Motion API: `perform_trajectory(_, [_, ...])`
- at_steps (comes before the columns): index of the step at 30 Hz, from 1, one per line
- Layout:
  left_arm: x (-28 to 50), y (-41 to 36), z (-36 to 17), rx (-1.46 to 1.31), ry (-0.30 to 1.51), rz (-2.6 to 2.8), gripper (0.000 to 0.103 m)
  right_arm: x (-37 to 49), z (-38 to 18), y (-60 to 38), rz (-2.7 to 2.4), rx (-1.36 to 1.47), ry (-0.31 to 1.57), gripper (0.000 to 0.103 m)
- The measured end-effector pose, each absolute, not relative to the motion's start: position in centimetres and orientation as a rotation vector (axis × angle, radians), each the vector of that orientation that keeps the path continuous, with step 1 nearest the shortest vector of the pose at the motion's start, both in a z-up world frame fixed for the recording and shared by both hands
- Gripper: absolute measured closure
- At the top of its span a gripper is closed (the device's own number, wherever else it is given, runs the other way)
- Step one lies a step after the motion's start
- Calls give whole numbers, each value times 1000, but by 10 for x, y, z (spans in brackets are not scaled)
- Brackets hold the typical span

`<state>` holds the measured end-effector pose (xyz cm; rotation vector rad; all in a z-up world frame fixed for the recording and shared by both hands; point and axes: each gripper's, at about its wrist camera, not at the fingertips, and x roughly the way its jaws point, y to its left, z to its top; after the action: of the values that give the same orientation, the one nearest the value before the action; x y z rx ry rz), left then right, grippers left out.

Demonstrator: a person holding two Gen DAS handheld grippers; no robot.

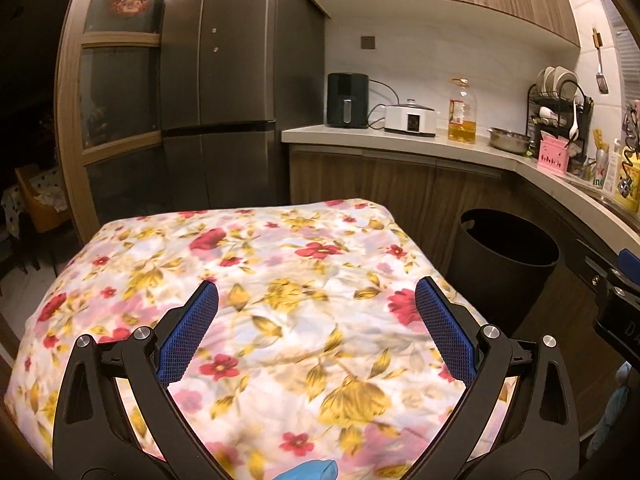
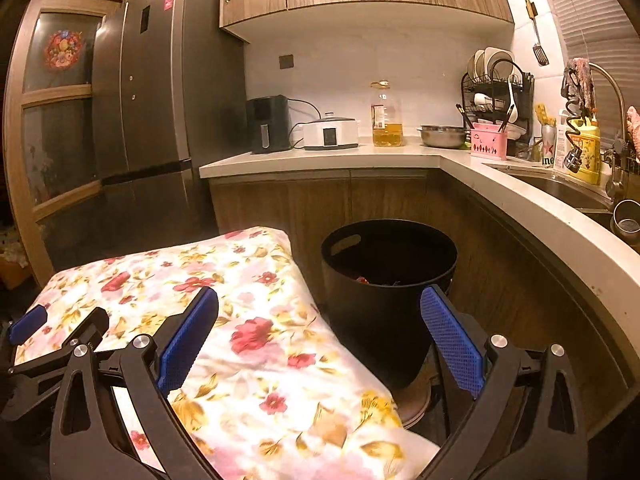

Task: Collect trash

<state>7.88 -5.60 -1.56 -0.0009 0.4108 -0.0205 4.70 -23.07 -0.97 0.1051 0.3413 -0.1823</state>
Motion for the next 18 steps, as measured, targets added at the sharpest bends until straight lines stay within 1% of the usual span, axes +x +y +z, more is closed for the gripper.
perform_trajectory(18, [55,-34,-9,-44,398,-28,6,25,-1,-213,-187,95,321,6])
